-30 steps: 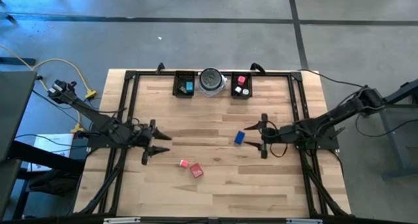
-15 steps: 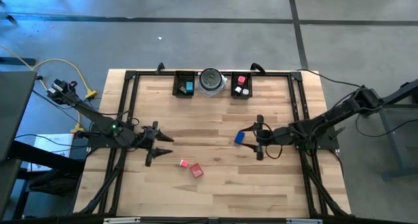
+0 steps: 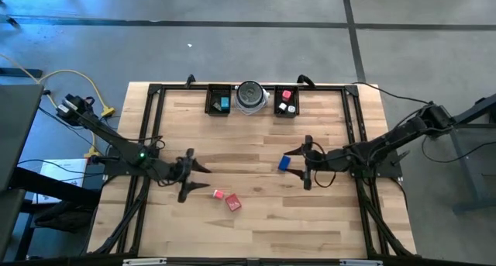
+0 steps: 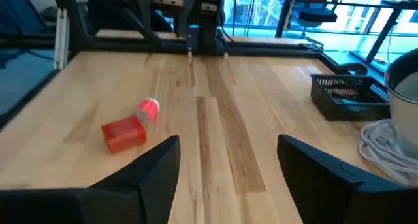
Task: Pick & Place Office items
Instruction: Put the pink white charger adapter into the right black basket
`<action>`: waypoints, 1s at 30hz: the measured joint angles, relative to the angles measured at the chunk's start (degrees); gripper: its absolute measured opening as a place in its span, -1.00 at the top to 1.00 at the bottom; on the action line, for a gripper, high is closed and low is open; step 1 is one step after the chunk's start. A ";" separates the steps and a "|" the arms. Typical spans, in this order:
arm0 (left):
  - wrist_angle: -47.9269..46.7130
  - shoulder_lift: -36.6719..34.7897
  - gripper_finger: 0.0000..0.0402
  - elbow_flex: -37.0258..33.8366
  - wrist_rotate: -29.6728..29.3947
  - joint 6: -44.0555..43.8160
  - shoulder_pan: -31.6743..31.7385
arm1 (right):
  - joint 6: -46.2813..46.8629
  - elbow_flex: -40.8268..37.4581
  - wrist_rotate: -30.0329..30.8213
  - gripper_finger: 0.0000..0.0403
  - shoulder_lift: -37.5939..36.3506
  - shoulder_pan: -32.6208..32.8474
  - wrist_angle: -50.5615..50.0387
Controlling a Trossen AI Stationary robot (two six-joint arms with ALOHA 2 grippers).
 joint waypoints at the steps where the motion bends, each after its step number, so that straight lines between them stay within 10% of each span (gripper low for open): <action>1: -0.02 0.24 -0.09 1.00 0.02 2.06 0.00 | 0.01 0.00 -0.20 -0.20 0.00 0.00 0.57; 30: -22.90 0.92 -0.09 7.74 15.70 18.82 17.32 | 7.42 0.00 0.23 -0.20 0.00 -0.02 5.26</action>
